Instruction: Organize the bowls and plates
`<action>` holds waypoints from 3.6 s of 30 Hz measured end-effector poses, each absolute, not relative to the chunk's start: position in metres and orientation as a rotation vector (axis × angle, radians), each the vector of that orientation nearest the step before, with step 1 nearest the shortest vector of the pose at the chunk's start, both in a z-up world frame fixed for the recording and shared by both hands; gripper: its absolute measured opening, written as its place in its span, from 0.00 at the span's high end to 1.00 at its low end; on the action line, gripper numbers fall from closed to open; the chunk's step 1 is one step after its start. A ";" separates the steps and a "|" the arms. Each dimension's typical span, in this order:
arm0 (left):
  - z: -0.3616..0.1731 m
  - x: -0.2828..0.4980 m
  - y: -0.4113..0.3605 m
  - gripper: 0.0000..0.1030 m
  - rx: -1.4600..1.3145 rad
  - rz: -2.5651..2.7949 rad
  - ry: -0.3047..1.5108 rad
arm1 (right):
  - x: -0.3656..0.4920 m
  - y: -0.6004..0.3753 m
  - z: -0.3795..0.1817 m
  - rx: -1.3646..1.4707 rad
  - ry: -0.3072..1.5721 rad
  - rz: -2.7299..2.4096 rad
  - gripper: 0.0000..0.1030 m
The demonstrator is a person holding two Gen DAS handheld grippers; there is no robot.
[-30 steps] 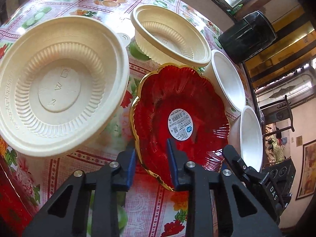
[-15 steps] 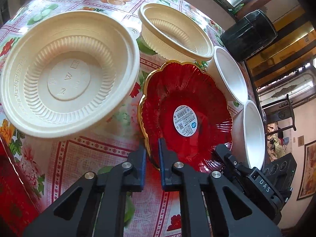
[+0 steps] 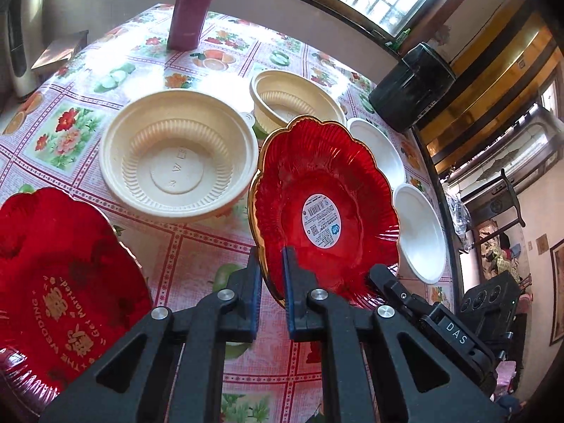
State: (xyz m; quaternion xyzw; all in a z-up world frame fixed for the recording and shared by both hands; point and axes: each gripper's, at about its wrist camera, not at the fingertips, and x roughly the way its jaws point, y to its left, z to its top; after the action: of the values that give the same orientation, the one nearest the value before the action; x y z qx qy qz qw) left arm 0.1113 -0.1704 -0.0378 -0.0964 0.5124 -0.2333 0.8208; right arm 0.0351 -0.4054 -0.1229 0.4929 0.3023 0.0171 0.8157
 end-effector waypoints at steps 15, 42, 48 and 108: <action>0.000 0.057 -0.053 0.89 -0.158 -0.416 0.900 | 0.024 -0.293 -0.058 0.841 0.648 0.201 0.90; -0.057 0.046 0.039 0.75 -0.117 -0.169 0.976 | 0.028 -0.168 -0.084 0.442 0.837 0.141 0.72; -0.029 0.031 0.048 0.31 -0.156 -0.164 0.771 | 0.008 -0.196 -0.057 0.443 0.690 0.174 0.40; 0.058 0.010 -0.126 0.00 0.213 -0.233 0.389 | -0.144 -0.454 -0.044 0.600 0.141 -0.240 0.00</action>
State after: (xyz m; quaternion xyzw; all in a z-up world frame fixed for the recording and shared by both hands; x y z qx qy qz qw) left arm 0.0102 -0.1260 0.0576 0.1055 0.1925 -0.1153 0.9688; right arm -0.1442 -0.4537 -0.0439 0.2947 0.0692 -0.1180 0.9457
